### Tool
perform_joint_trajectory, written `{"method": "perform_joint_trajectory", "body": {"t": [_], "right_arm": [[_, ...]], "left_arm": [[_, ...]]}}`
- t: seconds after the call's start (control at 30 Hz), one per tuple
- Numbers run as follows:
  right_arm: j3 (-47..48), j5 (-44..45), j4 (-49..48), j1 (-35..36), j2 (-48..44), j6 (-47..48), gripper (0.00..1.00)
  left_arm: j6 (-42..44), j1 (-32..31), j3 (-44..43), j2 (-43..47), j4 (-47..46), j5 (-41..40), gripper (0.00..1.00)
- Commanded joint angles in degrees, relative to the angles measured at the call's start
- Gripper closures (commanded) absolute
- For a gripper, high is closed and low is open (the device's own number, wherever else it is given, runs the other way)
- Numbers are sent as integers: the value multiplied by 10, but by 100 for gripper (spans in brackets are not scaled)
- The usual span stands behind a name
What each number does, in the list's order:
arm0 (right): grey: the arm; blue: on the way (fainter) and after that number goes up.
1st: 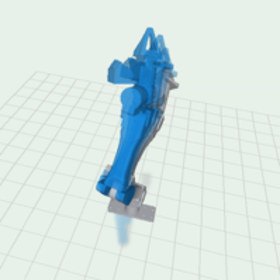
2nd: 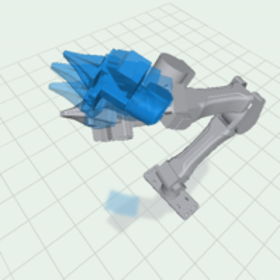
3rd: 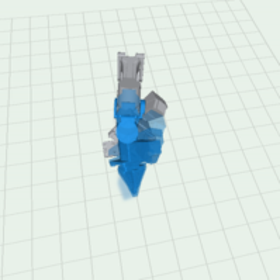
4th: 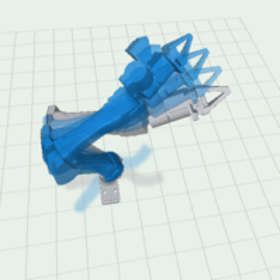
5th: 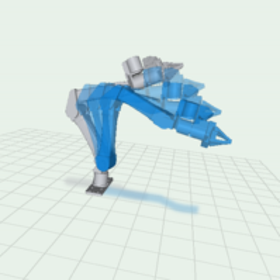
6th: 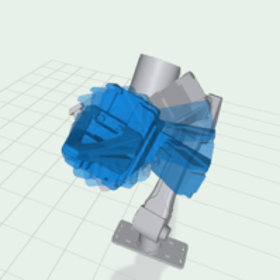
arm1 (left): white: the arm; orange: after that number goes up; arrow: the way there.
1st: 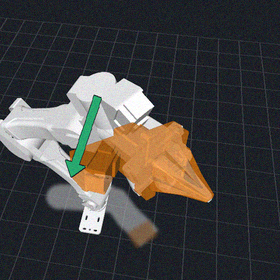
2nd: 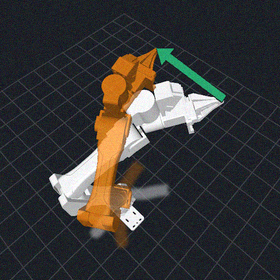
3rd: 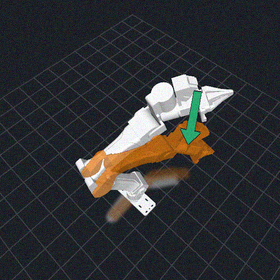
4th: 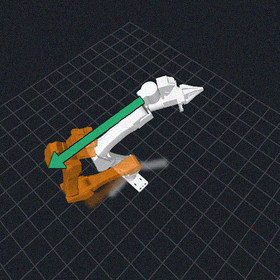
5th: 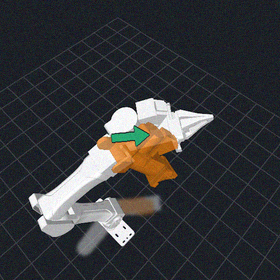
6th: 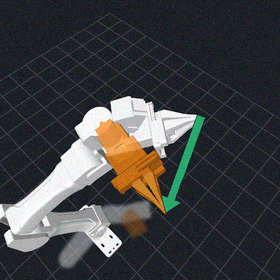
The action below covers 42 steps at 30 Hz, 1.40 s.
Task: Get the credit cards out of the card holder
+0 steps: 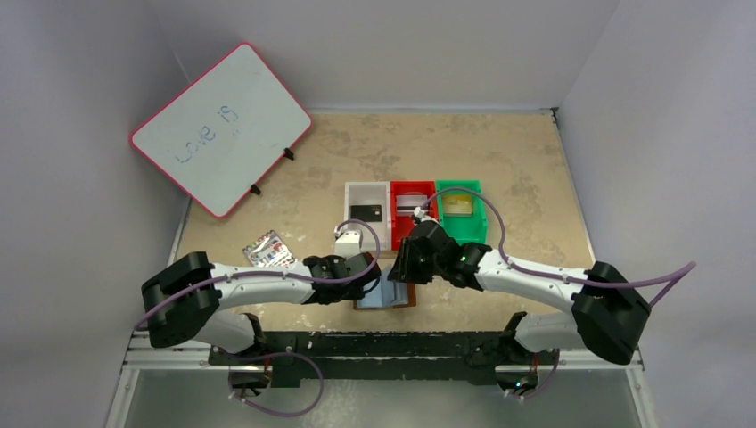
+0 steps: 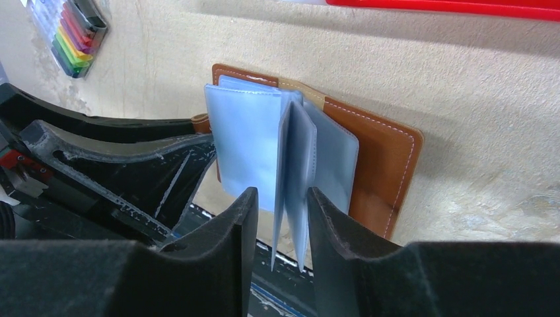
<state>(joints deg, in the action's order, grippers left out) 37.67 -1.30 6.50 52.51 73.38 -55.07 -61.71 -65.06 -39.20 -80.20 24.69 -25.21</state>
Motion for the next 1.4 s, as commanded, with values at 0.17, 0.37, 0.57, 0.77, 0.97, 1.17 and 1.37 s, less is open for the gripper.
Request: {"method": "perform_joint_trajectory", "body": {"t": [0.17,0.37,0.57,0.77,0.97,1.17,1.37], "right_arm": [[17,-16,-18,4,-15,2,56],[17,-25,-24,4,-18,5,55],[20,-29,-20,4,-23,10,56],[18,-34,-25,4,-22,13,56],[10,-47,-49,4,-28,14,56],[14,-32,-25,4,-25,12,56],[16,-12,-3,4,-7,6,56]], "left_arm": [[-1,-3,-6,4,-37,9,72],[0,-3,-8,1,-38,10,73],[-2,-3,-9,3,-36,7,73],[-3,-3,-9,3,-37,8,73],[-5,-3,-11,4,-31,2,73],[-19,-3,-7,21,-20,-17,73],[-30,-3,-4,34,-8,-33,72]]}}
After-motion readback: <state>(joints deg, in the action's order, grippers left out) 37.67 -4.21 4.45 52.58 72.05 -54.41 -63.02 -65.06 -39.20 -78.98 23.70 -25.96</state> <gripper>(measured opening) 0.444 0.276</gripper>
